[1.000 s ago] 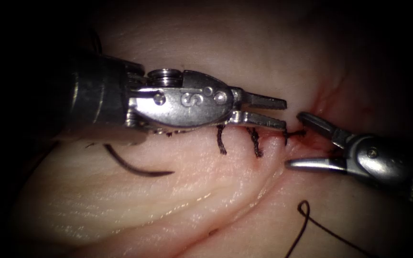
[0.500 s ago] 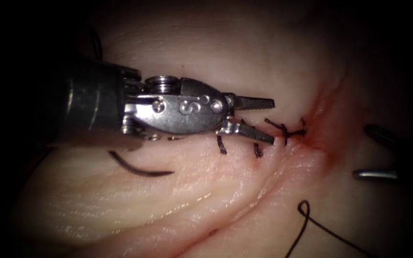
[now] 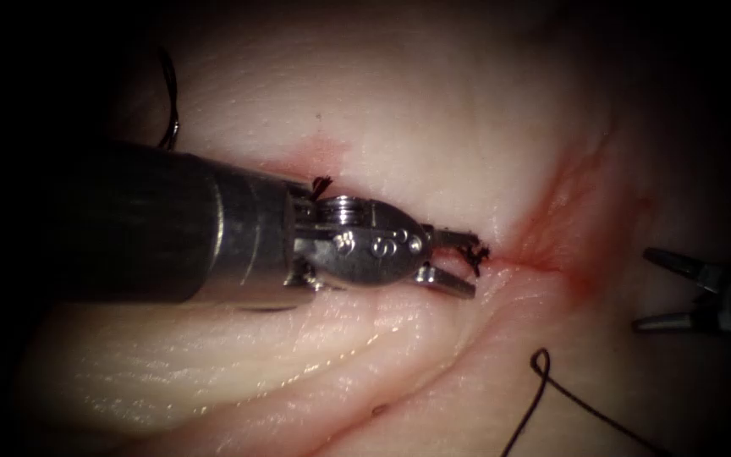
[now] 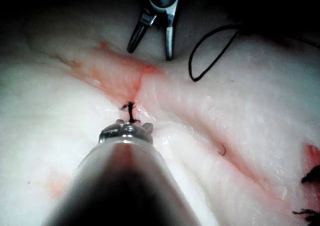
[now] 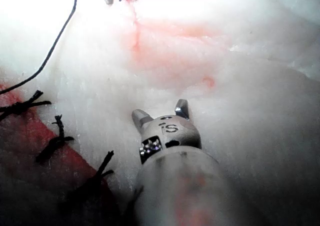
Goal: Wound Closure
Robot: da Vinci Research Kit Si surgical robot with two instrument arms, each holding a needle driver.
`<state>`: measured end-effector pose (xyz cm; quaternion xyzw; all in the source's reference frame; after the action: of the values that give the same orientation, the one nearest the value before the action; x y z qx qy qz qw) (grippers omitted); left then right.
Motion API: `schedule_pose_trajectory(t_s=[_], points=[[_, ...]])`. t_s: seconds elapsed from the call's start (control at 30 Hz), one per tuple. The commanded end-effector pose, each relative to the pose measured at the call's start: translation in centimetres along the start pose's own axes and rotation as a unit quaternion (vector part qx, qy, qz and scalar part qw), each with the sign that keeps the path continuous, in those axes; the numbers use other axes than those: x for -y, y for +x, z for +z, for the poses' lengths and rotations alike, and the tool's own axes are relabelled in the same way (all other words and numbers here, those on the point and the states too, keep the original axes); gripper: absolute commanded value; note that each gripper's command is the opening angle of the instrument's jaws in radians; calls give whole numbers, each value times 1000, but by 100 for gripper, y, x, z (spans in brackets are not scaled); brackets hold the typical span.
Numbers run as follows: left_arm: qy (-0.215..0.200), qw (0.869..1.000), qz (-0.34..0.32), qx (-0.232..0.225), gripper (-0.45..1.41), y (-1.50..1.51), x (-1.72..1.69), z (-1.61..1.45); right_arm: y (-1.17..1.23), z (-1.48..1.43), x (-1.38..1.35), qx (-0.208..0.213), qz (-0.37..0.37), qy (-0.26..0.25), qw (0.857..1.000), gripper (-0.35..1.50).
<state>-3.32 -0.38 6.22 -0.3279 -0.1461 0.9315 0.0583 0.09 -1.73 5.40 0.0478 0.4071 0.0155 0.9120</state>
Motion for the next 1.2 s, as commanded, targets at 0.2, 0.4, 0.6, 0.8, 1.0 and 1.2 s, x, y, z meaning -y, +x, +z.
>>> schedule_pose_trajectory(t_s=[0.2, 0.4, 0.6, 0.8, 1.0, 1.2], points=[[2, 998, -11, 64, 32, -50, 11, -2, 4, 2, 0, 72, -35, 18, 997, 120], [8, 997, -22, 80, 34, -78, 21, -21, -13, -28, 8, 148, -60, 60, 985, 56], [11, 996, -33, 83, 37, -74, 19, -29, 13, -82, -19, 101, -16, -29, 994, 116], [8, 998, -26, 58, 37, -39, 24, -57, 81, -114, -24, 13, 15, -97, 995, 143], [57, 997, 1, -42, 39, 24, 22, -114, 125, -101, -15, -29, 11, -106, 994, 136], [50, 995, -3, -83, 39, 44, 9, -162, 120, -81, -14, -34, 7, -107, 994, 130]])
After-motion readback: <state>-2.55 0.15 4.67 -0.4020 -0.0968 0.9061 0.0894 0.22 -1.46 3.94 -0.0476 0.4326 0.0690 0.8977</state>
